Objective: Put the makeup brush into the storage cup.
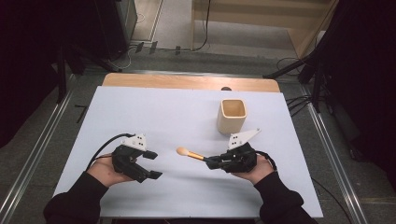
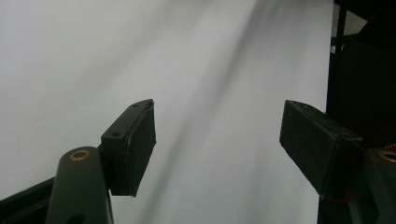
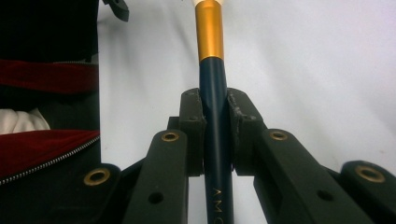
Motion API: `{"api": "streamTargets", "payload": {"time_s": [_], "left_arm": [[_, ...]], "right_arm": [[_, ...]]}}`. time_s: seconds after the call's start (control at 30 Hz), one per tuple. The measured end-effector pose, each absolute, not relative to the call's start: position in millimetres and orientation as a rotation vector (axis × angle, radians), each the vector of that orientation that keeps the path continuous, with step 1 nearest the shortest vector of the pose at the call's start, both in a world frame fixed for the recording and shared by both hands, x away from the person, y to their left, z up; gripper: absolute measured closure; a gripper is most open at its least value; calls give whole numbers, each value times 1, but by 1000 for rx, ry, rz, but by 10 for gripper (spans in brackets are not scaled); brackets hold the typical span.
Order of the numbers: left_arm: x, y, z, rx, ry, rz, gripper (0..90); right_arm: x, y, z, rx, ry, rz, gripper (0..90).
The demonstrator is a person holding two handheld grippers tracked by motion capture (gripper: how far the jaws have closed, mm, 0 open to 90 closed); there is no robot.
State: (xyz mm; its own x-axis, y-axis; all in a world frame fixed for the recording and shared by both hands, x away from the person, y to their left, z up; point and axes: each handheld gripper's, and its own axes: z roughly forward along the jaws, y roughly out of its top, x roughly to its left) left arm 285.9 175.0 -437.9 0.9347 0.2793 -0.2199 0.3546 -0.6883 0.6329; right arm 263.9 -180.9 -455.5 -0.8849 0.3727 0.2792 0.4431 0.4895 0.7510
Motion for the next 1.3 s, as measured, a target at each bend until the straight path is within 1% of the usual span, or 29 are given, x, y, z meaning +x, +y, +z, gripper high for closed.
{"api": "streamTargets", "payload": {"time_s": [0.1, 0.33, 0.6, 0.8, 0.97, 1.0, 1.2, 1.27, 1.3], "left_arm": [[286, 176, -438, 2351, 466, -140, 270], [285, 179, -431, 2270, 507, -104, 258], [285, 181, -423, 2148, 547, -129, 263], [288, 179, -421, 2076, 618, -126, 292], [287, 172, -423, 2072, 626, -133, 279], [287, 171, -422, 2067, 627, -130, 263], [287, 166, -423, 2018, 661, -145, 251], [286, 164, -423, 2013, 657, -136, 261], [285, 163, -423, 2011, 646, -132, 291]], "right_arm": [[264, -182, -455, -742, -2639, -1380, 790], [266, -183, -454, -773, -2604, -1405, 790], [269, -182, -452, -823, -2574, -1468, 790], [271, -180, -450, -872, -2572, -1525, 790], [272, -178, -447, -914, -2533, -1598, 790], [272, -178, -446, -919, -2532, -1612, 790], [274, -174, -444, -966, -2492, -1691, 790], [274, -173, -443, -970, -2487, -1707, 789], [274, -172, -443, -972, -2483, -1711, 789]]}}
